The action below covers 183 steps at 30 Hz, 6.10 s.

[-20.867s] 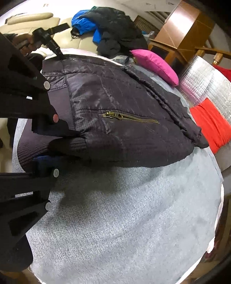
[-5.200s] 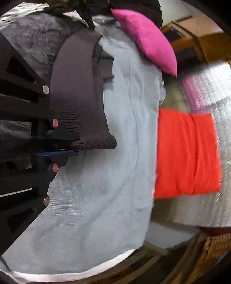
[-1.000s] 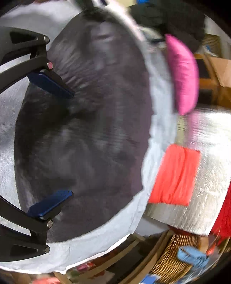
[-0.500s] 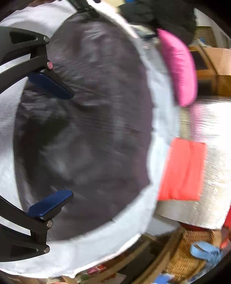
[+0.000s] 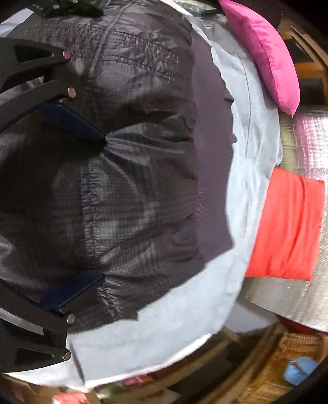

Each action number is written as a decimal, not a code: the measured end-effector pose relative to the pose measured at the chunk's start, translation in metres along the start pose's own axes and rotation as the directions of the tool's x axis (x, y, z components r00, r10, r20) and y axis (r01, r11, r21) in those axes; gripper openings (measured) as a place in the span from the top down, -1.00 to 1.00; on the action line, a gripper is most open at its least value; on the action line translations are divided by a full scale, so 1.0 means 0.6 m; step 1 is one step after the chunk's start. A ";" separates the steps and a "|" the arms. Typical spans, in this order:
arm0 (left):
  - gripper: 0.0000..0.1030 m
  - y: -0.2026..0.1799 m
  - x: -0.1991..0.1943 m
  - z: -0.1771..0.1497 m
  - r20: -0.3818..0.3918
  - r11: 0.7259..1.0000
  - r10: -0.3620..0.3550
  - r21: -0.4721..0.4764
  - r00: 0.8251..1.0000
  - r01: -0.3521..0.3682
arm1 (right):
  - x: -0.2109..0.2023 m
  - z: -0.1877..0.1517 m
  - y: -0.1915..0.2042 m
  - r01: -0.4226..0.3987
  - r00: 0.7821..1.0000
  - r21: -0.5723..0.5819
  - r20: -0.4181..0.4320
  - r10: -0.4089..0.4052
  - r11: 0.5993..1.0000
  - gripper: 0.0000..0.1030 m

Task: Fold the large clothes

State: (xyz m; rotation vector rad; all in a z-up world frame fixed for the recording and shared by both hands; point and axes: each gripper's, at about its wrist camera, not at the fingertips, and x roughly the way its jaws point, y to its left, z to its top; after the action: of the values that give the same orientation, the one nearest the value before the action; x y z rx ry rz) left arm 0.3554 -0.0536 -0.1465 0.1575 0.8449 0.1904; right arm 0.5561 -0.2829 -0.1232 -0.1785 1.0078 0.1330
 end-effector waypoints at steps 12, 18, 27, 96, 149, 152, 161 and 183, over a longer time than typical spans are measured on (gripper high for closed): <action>-0.67 0.020 -0.033 -0.001 -0.009 0.999 -0.029 -0.026 1.000 0.029 | -0.037 0.014 -0.039 -0.022 0.997 0.037 0.081 0.019 0.999 -1.00; -0.68 0.047 -0.023 -0.035 -0.045 0.998 -0.031 -0.058 0.998 0.029 | -0.041 -0.053 -0.076 -0.043 0.995 0.065 0.089 0.037 0.997 -1.00; -0.71 0.104 -0.094 -0.023 0.093 0.990 -0.129 -0.052 0.987 0.134 | -0.066 -0.067 -0.155 -0.200 0.975 0.221 0.142 0.171 0.955 -1.00; 0.62 0.170 -0.067 -0.053 -0.001 0.845 -0.498 -0.222 0.867 0.486 | -0.194 -0.171 -0.267 -0.505 0.863 0.220 0.144 0.484 0.835 0.60; -0.54 -0.051 -0.205 -0.086 -0.001 0.984 -0.180 0.000 0.984 0.180 | -0.217 -0.208 -0.054 -0.169 0.980 0.081 0.123 0.159 0.982 -0.84; -0.55 -0.083 -0.179 -0.114 -0.067 0.987 -0.156 0.031 0.986 0.158 | -0.213 -0.236 -0.020 -0.112 0.987 0.023 0.121 0.108 0.993 -0.84; -0.59 -0.086 -0.181 -0.118 -0.081 0.991 -0.133 0.021 0.988 0.135 | -0.187 -0.267 -0.012 -0.045 0.994 0.012 0.098 0.043 0.999 -0.95; -0.61 -0.047 -0.271 -0.141 -0.023 0.979 -0.202 -0.014 0.979 0.202 | -0.290 -0.312 0.014 -0.082 0.975 0.050 0.210 0.070 0.995 -0.97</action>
State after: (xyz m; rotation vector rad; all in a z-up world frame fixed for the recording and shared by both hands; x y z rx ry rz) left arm 0.1890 -0.1128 -0.0895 0.0577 0.8784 0.0064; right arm 0.3078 -0.3188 -0.0738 -0.0703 0.8091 0.1879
